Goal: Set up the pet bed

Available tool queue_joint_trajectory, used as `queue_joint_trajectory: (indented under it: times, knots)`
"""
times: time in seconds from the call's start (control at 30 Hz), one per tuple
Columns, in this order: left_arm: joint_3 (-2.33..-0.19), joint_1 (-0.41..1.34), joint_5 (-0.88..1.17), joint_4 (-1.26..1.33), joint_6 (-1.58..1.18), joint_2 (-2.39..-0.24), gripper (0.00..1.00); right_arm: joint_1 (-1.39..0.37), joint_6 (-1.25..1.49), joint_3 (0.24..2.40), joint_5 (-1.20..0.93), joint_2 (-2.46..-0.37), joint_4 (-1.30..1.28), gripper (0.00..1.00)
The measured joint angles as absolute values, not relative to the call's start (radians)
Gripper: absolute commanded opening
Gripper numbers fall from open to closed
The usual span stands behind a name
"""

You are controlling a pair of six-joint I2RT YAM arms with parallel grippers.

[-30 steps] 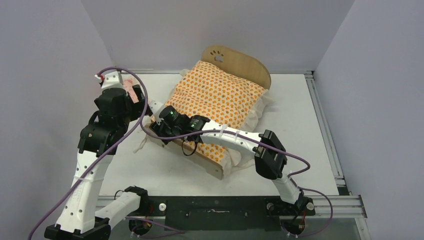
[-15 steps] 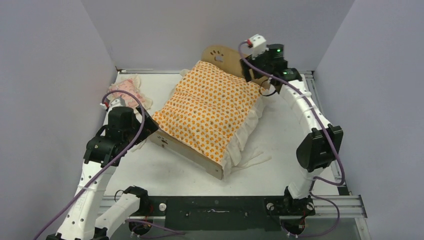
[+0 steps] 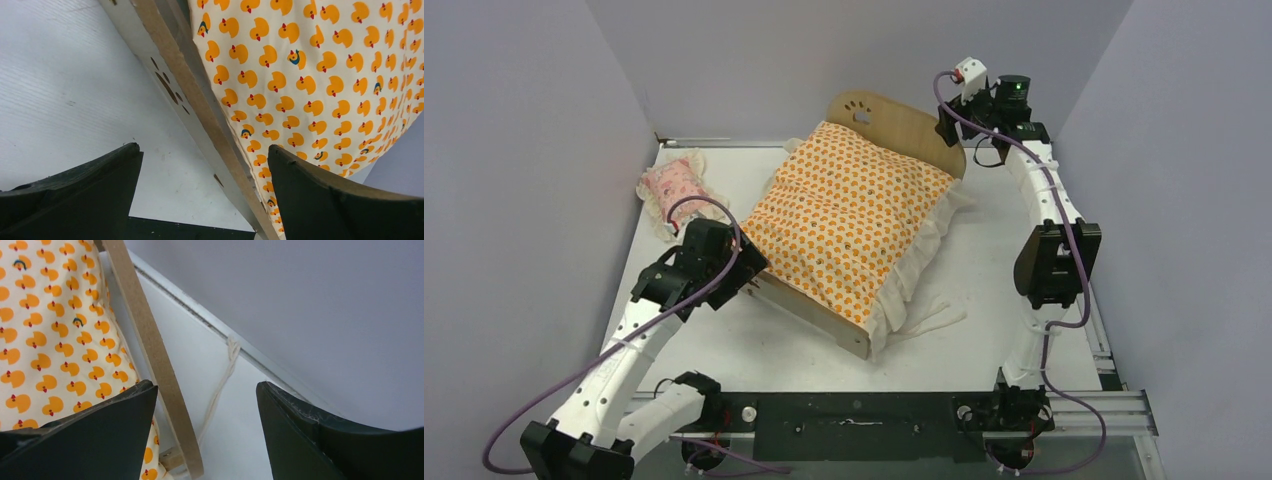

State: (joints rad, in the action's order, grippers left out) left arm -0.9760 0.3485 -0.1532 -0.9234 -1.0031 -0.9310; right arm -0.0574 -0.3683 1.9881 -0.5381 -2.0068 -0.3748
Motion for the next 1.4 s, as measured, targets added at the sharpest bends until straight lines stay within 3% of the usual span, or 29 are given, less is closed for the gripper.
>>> queue_joint_trajectory:
  times: [0.1, 0.23, 0.27, 0.37, 0.47, 0.5, 0.73, 1.17, 1.27, 1.37, 1.4]
  knots:
    - [-0.943, 0.394, -0.163, -0.878, -1.036, -0.964, 1.0, -0.051, -0.377, 1.989, -0.589, -2.054, -0.379, 0.66]
    - [-0.903, 0.441, -0.183, -0.816, -1.067, -1.004, 0.8, -0.053, -0.373, 1.988, -0.627, -2.088, -0.375, 0.37]
    - [-0.891, 0.449, -0.186, -0.799, -1.072, -1.014, 0.71, -0.053, -0.367, 1.988, -0.638, -2.091, -0.376, 0.3]
    - [-0.857, 0.465, -0.187, -0.757, -1.088, -1.042, 0.32, -0.06, -0.361, 1.988, -0.656, -2.091, -0.378, 0.15]
    - [-0.851, 0.471, -0.193, -0.73, -1.099, -1.055, 0.04, -0.058, -0.356, 1.983, -0.668, -2.087, -0.385, 0.07]
    - [-0.852, 0.471, -0.206, -0.728, -1.113, -1.055, 0.0, -0.058, -0.355, 1.966, -0.666, -2.077, -0.376, 0.06]
    - [-0.94, 0.443, -0.286, -0.769, -1.026, -1.145, 0.0, -0.042, -0.311, 1.74, -0.553, -1.887, -0.377, 0.05]
    - [-1.433, 0.263, -0.183, -0.586, -0.456, -1.716, 0.09, -0.035, 0.132, 1.081, -0.115, -1.229, -0.368, 0.08]
    - [-1.549, 0.262, -0.158, -0.561, -0.379, -1.82, 0.22, -0.048, 0.17, 1.041, -0.07, -1.179, -0.369, 0.19]
    - [-1.612, 0.262, -0.134, -0.537, -0.338, -1.874, 0.49, -0.054, 0.184, 1.038, -0.046, -1.17, -0.376, 0.38]
    - [-1.625, 0.262, -0.128, -0.539, -0.324, -1.876, 0.63, -0.054, 0.187, 1.04, -0.047, -1.17, -0.378, 0.43]
